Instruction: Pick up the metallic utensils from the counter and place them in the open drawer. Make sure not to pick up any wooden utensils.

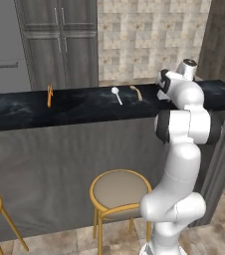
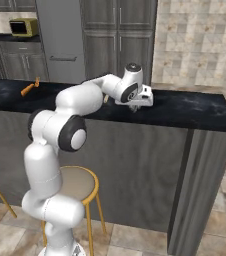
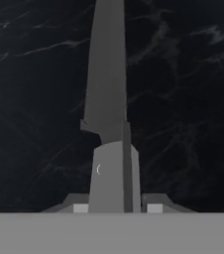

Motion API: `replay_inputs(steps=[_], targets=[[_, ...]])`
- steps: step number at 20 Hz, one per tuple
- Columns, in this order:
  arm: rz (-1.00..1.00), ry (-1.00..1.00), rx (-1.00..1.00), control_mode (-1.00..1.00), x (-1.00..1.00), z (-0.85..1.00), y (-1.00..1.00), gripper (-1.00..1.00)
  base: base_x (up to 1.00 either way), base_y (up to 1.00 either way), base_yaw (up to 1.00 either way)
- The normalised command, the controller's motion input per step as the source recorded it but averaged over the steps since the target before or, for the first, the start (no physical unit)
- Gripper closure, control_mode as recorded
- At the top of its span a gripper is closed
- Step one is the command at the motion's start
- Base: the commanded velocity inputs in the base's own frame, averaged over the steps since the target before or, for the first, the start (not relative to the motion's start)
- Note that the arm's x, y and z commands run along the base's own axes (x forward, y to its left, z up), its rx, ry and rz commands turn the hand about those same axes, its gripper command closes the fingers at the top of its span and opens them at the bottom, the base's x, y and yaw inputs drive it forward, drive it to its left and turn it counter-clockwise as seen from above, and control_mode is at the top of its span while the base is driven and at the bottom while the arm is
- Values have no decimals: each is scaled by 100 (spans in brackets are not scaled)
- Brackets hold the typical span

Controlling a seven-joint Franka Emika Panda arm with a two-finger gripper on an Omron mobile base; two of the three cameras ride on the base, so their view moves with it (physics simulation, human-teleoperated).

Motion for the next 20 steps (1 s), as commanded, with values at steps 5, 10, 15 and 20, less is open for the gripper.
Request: replay_inputs(steps=[5, 10, 15, 20], targets=[[6, 12, 2, -100, -45, 15, 15, 100, 0, 0, 0], [11, 13, 0, -100, -88, 32, 29, 100, 0, 0, 0], [10, 18, 0, -100, -78, 51, 34, 100, 0, 0, 0], [9, 7, 0, -100, -71, 6, 47, 100, 0, 0, 0]])
